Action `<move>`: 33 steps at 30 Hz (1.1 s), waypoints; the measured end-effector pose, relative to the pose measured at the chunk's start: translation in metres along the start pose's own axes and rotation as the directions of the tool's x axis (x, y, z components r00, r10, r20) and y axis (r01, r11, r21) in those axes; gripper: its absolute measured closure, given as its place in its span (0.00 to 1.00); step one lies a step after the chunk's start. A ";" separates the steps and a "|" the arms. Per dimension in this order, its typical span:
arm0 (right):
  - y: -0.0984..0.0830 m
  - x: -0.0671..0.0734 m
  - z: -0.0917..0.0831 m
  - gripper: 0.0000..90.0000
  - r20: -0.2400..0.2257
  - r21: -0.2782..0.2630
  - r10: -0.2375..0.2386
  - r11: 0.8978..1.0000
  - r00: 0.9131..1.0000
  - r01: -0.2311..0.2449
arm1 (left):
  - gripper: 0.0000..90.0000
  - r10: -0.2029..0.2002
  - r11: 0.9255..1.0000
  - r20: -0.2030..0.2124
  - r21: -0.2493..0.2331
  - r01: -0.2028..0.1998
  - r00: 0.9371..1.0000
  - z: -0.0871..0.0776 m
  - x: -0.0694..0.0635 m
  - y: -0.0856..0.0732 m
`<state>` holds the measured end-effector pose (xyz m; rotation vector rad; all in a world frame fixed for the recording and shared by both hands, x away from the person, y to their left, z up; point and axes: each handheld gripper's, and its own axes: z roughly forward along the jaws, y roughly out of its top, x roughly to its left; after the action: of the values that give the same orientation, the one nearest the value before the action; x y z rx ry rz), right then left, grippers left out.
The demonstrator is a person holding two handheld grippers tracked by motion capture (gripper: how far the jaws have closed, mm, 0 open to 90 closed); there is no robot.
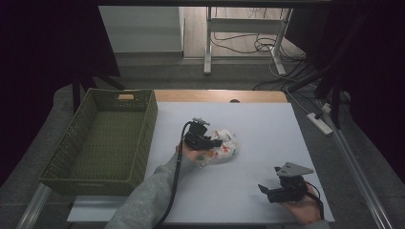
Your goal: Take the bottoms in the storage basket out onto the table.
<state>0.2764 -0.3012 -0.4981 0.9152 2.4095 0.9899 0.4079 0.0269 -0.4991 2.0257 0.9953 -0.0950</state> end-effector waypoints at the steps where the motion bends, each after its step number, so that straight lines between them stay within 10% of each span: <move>1: 0.000 0.000 0.000 0.11 0.000 0.001 0.000 1.000 1.000 0.000 | 0.75 -0.002 1.000 -0.001 0.003 0.002 1.000 0.002 0.000 -0.001; 26: 0.000 -0.001 -0.002 0.11 0.003 -0.002 -0.001 1.000 1.000 0.001 | 0.67 0.014 0.998 -0.022 0.069 -0.012 1.000 0.020 0.004 -0.007; 33: 0.000 -0.001 -0.003 0.11 0.005 -0.006 0.003 1.000 1.000 -0.003 | 0.42 0.038 0.999 -0.027 0.035 -0.037 0.999 0.013 -0.001 -0.005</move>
<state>0.2758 -0.3032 -0.4961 0.9185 2.4000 0.9939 0.4075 0.0183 -0.5096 2.0815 0.9782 -0.0647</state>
